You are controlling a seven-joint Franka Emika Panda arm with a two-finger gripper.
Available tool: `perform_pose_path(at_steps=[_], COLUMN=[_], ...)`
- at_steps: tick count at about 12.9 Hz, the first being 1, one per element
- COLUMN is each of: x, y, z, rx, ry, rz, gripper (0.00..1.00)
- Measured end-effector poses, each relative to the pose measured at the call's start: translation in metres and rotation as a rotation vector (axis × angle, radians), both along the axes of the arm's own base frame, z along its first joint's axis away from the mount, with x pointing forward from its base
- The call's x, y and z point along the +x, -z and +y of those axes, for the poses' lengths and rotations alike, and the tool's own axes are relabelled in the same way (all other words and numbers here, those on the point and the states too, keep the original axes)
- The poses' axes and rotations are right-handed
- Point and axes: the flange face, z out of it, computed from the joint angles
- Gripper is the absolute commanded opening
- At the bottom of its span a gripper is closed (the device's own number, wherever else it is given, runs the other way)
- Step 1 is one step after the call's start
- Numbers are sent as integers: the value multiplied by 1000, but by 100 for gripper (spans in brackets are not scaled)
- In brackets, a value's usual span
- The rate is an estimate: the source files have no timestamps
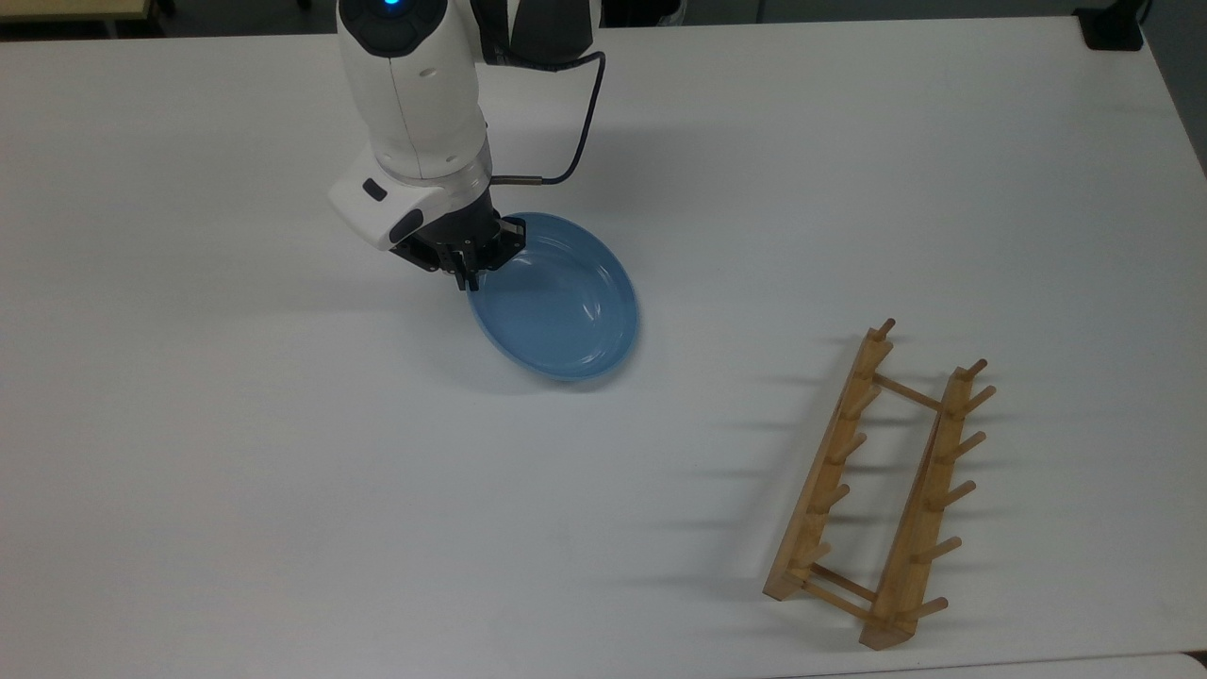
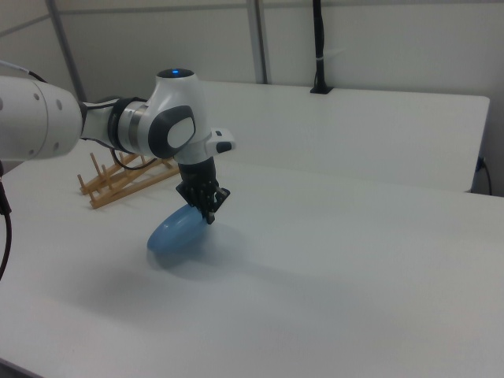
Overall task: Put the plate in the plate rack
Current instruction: 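Lift the plate by its rim and carry it over the rack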
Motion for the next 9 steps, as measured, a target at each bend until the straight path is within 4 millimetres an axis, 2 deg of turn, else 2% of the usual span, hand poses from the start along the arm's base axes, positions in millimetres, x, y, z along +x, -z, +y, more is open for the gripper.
perform_pose_path(at_steps=[4,6,9], x=[3,9,20], y=[-12,-33,-78], z=[4,7,19], rx=[1,1,6], ry=[-5,-11,-28], rz=[-22,-63,-151], gripper=[0,0,0])
